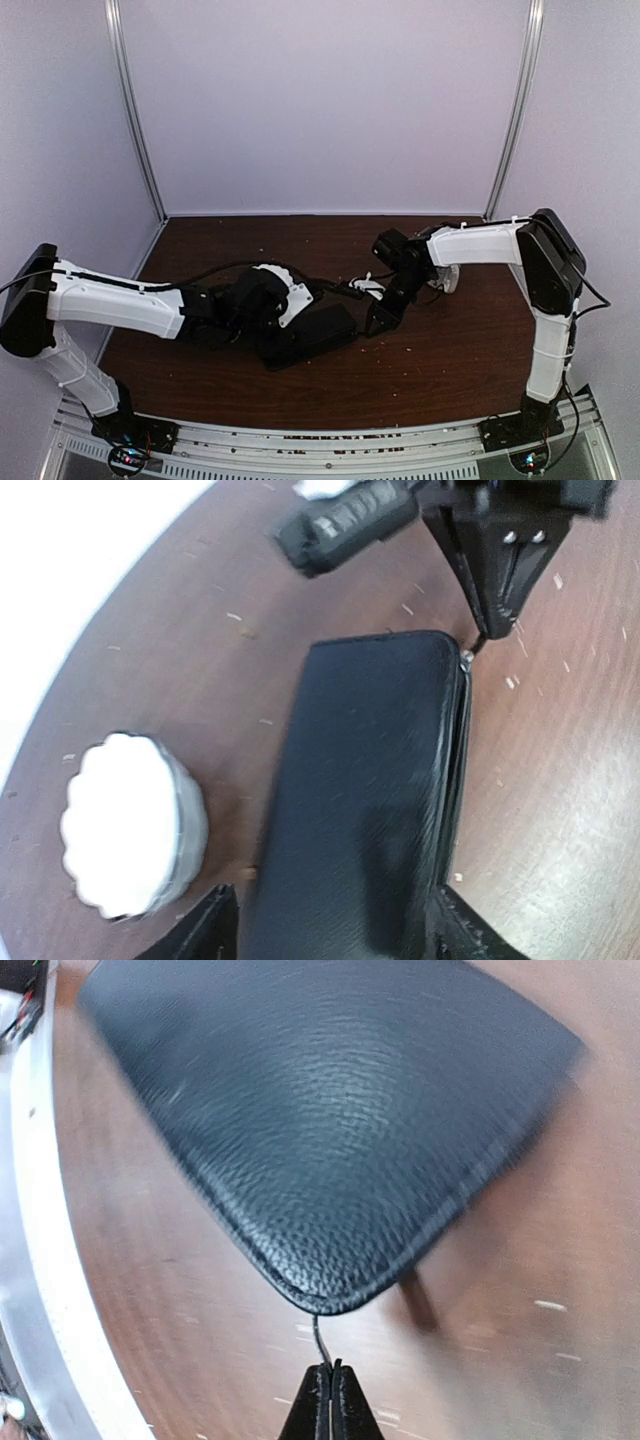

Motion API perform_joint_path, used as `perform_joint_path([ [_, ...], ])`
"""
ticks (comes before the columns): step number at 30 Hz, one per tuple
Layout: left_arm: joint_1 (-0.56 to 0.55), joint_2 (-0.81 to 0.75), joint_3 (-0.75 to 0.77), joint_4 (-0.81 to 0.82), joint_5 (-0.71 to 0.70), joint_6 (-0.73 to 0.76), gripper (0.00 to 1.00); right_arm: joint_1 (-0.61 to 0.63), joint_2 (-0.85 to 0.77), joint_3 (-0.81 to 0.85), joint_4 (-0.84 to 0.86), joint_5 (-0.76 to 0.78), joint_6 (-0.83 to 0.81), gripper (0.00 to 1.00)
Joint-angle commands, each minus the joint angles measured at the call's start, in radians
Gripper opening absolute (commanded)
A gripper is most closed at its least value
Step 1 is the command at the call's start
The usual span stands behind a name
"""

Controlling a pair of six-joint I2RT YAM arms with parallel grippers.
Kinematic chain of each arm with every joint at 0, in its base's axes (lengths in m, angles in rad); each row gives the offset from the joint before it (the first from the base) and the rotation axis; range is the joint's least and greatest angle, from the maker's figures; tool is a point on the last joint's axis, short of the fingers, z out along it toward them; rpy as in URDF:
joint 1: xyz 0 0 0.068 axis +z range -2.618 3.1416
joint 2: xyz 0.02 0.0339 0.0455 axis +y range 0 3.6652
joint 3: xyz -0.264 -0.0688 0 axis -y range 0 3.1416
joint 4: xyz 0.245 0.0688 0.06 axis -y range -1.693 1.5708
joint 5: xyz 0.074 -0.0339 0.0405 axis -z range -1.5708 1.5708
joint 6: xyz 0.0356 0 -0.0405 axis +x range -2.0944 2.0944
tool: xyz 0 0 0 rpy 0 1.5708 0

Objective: Sort the hair-cutting tools

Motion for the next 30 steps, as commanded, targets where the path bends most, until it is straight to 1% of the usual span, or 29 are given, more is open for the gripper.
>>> perform_joint_path([
  [1,0.023,-0.052,0.003,-0.091,-0.11,-0.045,0.69,-0.074,0.043,0.096,-0.038,0.077,0.003,0.0],
  [4,0.046,-0.025,0.015,-0.12,-0.134,-0.082,0.7,-0.111,0.081,0.159,-0.046,0.118,0.019,0.0],
  [7,0.082,0.018,0.027,-0.132,-0.086,-0.146,0.71,-0.113,0.094,0.187,-0.04,0.126,0.03,0.0],
  [11,0.096,0.07,0.035,-0.129,-0.041,-0.178,0.71,-0.095,0.096,0.175,-0.031,0.094,0.033,0.0],
  [17,0.122,0.147,0.049,-0.122,0.066,-0.17,0.72,-0.036,0.102,0.138,-0.034,0.123,-0.004,0.0],
  [21,0.124,0.198,0.062,-0.114,0.129,-0.152,0.68,0.009,0.097,0.118,-0.039,0.143,-0.025,0.0],
  [25,0.124,0.203,0.041,-0.082,0.164,-0.158,0.65,0.067,0.067,0.063,-0.033,0.17,-0.051,0.0],
  [30,0.124,0.2,0.014,-0.032,0.208,-0.171,0.64,0.127,0.051,0.033,-0.028,0.073,-0.054,0.0],
])
